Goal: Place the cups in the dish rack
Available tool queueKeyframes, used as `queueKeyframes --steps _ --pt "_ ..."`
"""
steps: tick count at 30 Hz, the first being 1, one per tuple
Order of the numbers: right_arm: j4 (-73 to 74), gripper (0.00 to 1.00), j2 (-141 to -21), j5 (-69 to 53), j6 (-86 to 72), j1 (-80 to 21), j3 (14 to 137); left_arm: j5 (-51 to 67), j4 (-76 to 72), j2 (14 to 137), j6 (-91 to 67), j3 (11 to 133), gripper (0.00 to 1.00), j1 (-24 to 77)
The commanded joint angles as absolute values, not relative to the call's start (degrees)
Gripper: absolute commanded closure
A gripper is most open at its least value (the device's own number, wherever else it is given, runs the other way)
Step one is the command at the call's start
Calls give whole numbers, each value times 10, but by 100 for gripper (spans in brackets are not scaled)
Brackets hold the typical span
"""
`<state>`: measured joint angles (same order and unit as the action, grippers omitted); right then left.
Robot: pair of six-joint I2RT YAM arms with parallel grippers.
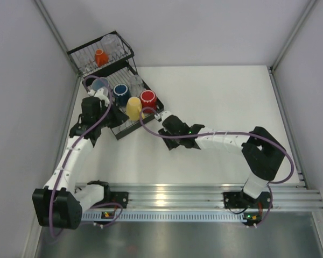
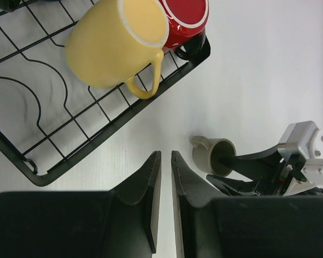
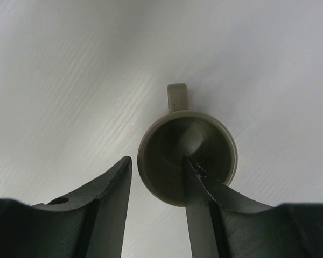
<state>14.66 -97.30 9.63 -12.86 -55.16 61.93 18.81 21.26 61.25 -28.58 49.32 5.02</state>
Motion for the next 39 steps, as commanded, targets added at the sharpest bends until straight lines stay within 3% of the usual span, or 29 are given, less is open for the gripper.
queueKeyframes --steps 1,9,13,15,18,22,28,34,39 --pt "144 58 -987 111 -140 -574 649 214 196 593 -283 492 81 39" --pt "125 69 -983 124 -146 -584 635 268 196 585 -269 482 78 36" --pt "119 94 -977 118 -147 -584 625 310 189 602 -262 482 78 36" --pt "115 100 -965 107 -144 -578 615 345 173 606 -260 479 78 37" --pt "109 100 -913 40 -141 -549 593 398 147 610 -246 480 74 36" --pt "71 100 -787 -180 -162 -458 548 465 123 624 -250 496 67 37" --pt "8 100 -715 -447 -225 -349 517 579 71 674 -267 518 54 47" --pt "-160 100 -679 -516 -344 -310 457 595 32 693 -309 526 47 93" --pt "-356 100 -673 -512 -476 -268 430 581 -165 665 -469 464 29 108"
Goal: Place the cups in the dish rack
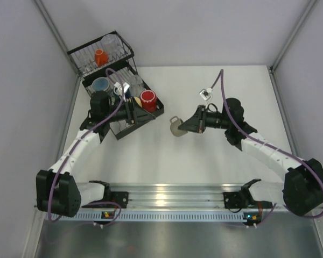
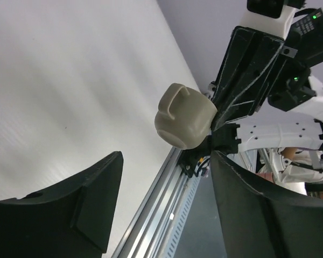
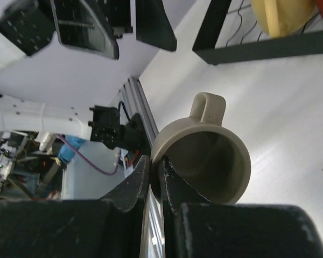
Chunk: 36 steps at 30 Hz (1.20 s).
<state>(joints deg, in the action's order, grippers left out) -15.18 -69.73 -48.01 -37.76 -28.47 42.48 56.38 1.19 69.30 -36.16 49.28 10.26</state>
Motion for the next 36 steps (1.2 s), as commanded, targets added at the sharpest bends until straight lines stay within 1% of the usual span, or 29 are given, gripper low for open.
queueKeyframes --steps 1,2,3,5,8,9,11,14,18,29,32,36 --pt "-381 100 -676 -508 -492 -270 429 580 -184 663 -479 459 27 112" --pt "-410 100 -679 -506 -511 -270 425 580 -197 664 -482 455 25 119" --pt "-480 100 -686 -496 -551 -269 423 579 -205 666 -483 455 23 123" --pt "-521 100 -693 -483 -586 -270 424 580 -205 679 -487 461 21 134" --pt "-556 100 -708 -454 -594 -273 434 570 -235 691 -510 471 16 156" --pt "-562 100 -723 -446 -593 -275 438 563 -277 693 -534 470 7 163" --pt "-583 100 -742 -439 -605 -280 450 554 -321 695 -578 468 2 174" --pt "-649 100 -779 -432 -639 -283 455 536 -384 699 -604 461 2 176" --pt "-682 100 -808 -426 -650 -285 461 533 -392 712 -604 460 3 177" --pt "-681 100 -837 -419 -643 -304 491 519 -392 742 -604 454 6 178" --pt "-680 100 -845 -416 -640 -314 494 505 -408 740 -617 451 8 180" --pt "-692 100 -853 -410 -646 -318 490 512 -501 753 -680 430 15 182"
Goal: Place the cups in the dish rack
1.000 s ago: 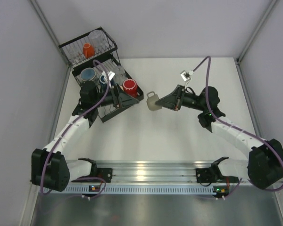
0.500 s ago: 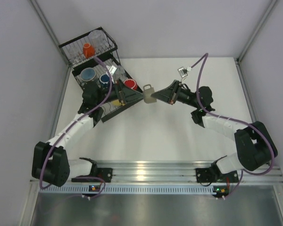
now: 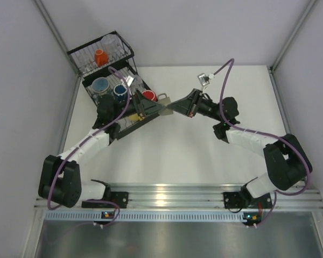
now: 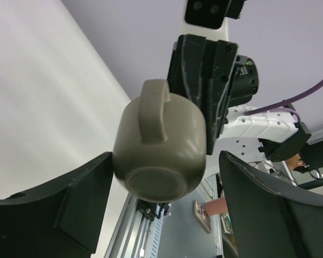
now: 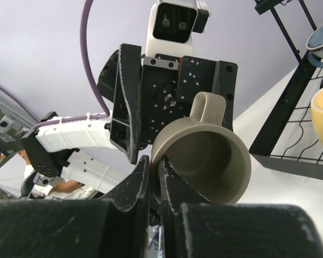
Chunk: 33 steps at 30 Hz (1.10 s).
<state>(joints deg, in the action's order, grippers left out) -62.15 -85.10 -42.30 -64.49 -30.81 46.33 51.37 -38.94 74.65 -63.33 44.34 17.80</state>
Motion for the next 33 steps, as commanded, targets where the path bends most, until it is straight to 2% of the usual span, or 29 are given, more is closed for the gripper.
queueKeyframes --steps 1,4,8,10,13,14,15,17,18,20,21,28,33 --pt "-694 100 -854 -410 -646 -319 490 513 -543 756 -693 425 19 181" --pt "-700 100 -857 -409 -648 -320 489 520 -603 768 -743 409 24 182" --pt "-694 100 -859 -408 -643 -321 487 520 -724 787 -830 384 37 181" --pt "-691 100 -860 -408 -640 -320 487 522 -726 792 -833 383 39 182" --pt "-692 100 -863 -408 -639 -321 483 524 -725 795 -830 382 50 181" --pt "-692 100 -864 -408 -639 -321 483 520 -725 794 -831 385 55 182" --pt "-692 100 -866 -410 -640 -321 481 519 -726 795 -831 386 66 181" --pt "-690 100 -867 -412 -637 -322 478 518 -725 799 -835 395 76 182" --pt "-686 95 -865 -412 -635 -322 476 517 -726 800 -836 397 88 182" --pt "-668 89 -861 -410 -623 -321 472 513 -725 802 -838 405 100 182" --pt "-663 82 -856 -409 -620 -322 471 512 -726 804 -840 407 100 182" --pt "-623 66 -831 -410 -596 -309 466 512 -713 809 -842 426 100 179" --pt "-563 54 -792 -407 -573 -293 460 497 -516 767 -719 453 100 177"
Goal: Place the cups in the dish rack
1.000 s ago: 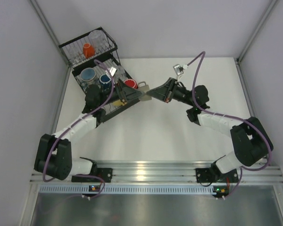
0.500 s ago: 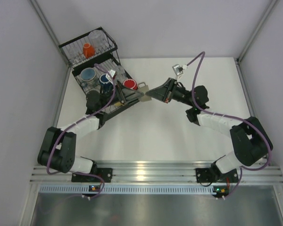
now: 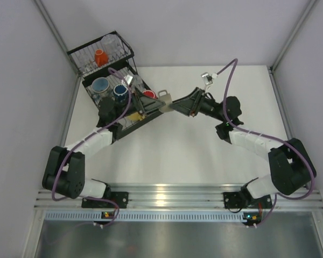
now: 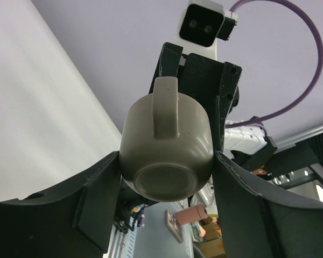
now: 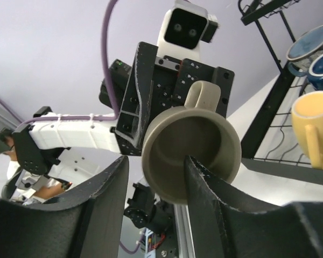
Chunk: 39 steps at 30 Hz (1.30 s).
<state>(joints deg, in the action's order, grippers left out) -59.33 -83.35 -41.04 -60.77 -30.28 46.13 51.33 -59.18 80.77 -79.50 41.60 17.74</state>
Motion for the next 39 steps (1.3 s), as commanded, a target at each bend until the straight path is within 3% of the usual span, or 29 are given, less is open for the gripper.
queueKeyframes --steps 1,11,15,20,26,39 --pt "-550 53 -786 -404 -563 -287 455 491 -482 751 -679 459 100 177" --pt "-507 49 -718 -414 -544 -260 419 440 -227 696 -535 507 100 162" --pt "-427 49 -672 -403 -512 -248 405 346 42 672 -390 576 100 140" --pt "-281 48 -604 -363 -425 -236 407 101 305 651 -267 663 100 120" --pt "-190 47 -564 -348 -387 -235 410 -67 388 695 -237 711 100 86" --pt "-90 47 -485 -311 -323 -231 414 -153 394 876 -192 778 100 83"
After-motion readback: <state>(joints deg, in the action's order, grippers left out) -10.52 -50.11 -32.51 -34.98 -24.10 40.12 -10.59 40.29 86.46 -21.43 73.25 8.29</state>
